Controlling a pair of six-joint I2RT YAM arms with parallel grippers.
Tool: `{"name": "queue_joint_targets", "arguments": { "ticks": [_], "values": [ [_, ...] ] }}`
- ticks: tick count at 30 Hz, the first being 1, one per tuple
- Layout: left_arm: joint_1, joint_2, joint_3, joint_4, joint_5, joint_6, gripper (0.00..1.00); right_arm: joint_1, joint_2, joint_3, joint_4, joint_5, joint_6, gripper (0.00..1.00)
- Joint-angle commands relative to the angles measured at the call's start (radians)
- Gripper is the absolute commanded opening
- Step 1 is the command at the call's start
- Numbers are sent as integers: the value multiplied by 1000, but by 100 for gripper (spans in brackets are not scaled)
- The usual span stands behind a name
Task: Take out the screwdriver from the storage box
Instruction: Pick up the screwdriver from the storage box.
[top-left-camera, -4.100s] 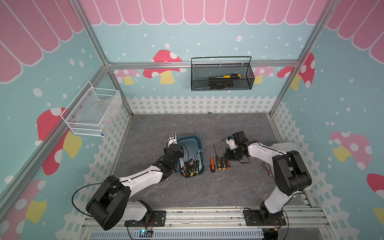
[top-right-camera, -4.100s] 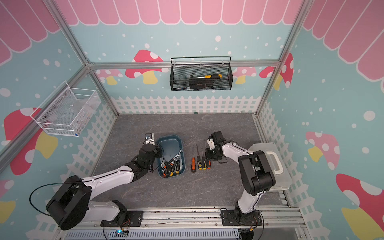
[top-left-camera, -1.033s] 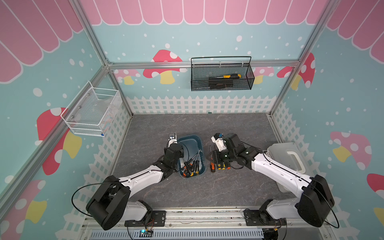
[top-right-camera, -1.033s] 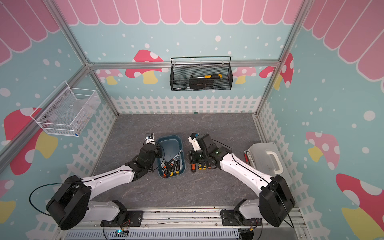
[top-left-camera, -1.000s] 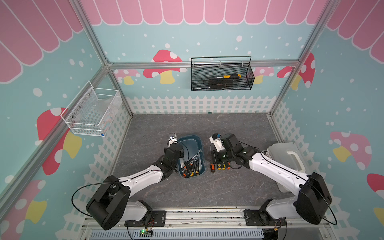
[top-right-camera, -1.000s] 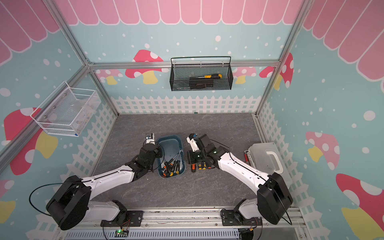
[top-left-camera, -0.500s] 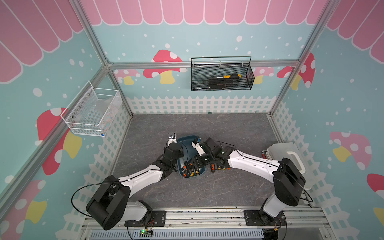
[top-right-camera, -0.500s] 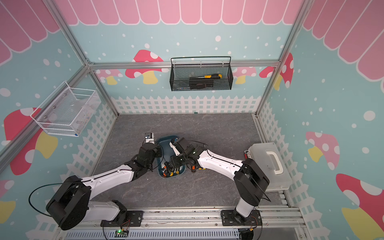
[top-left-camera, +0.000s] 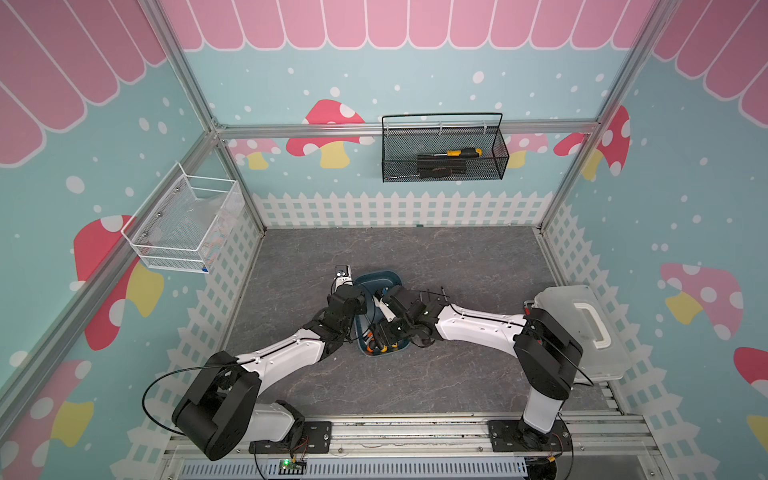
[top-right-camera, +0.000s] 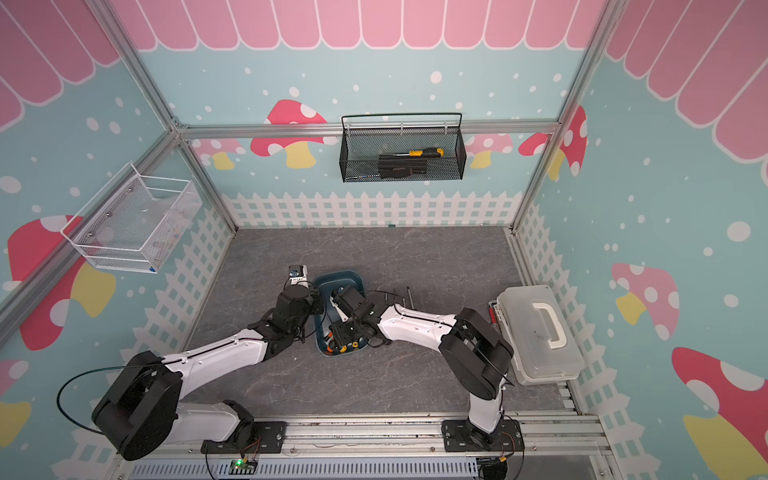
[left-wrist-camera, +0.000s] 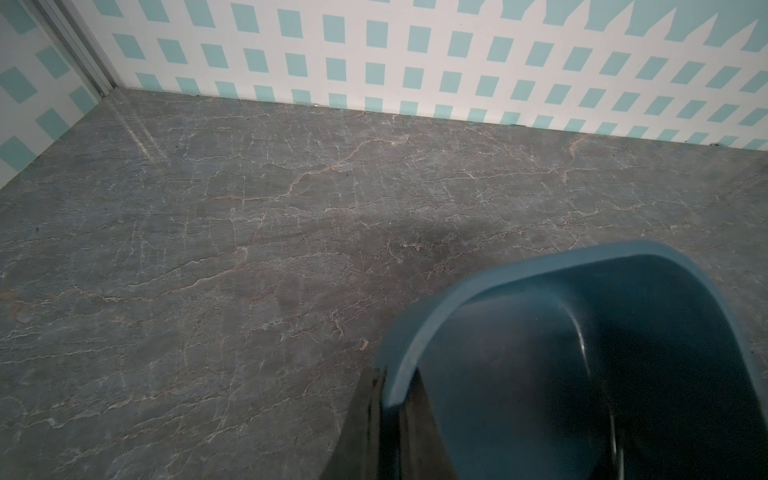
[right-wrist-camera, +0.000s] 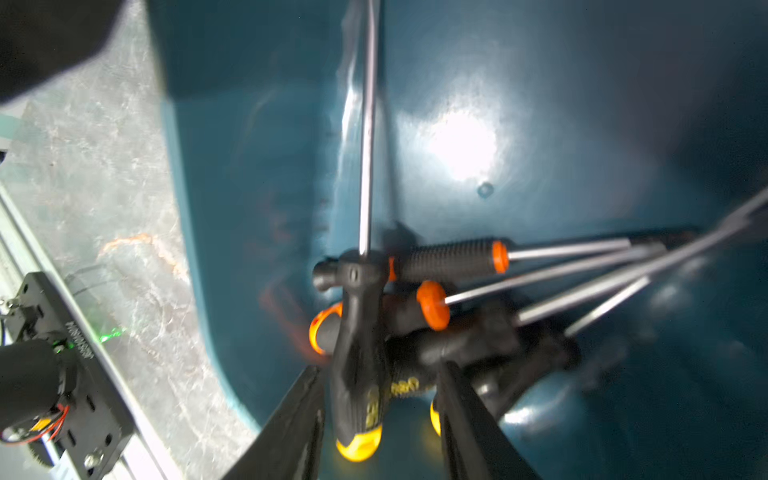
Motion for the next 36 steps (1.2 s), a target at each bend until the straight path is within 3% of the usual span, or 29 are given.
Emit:
{"name": "queue_joint_targets", "arguments": {
  "ticks": [1,36],
  "values": [
    [3,-10,-1,-5,13,-4,0,6,28,38,10,15,-13,46],
    [6,-22,-9,-2,6,-11,0,6,152,87,6,-11,-5,37]
  ]
}}
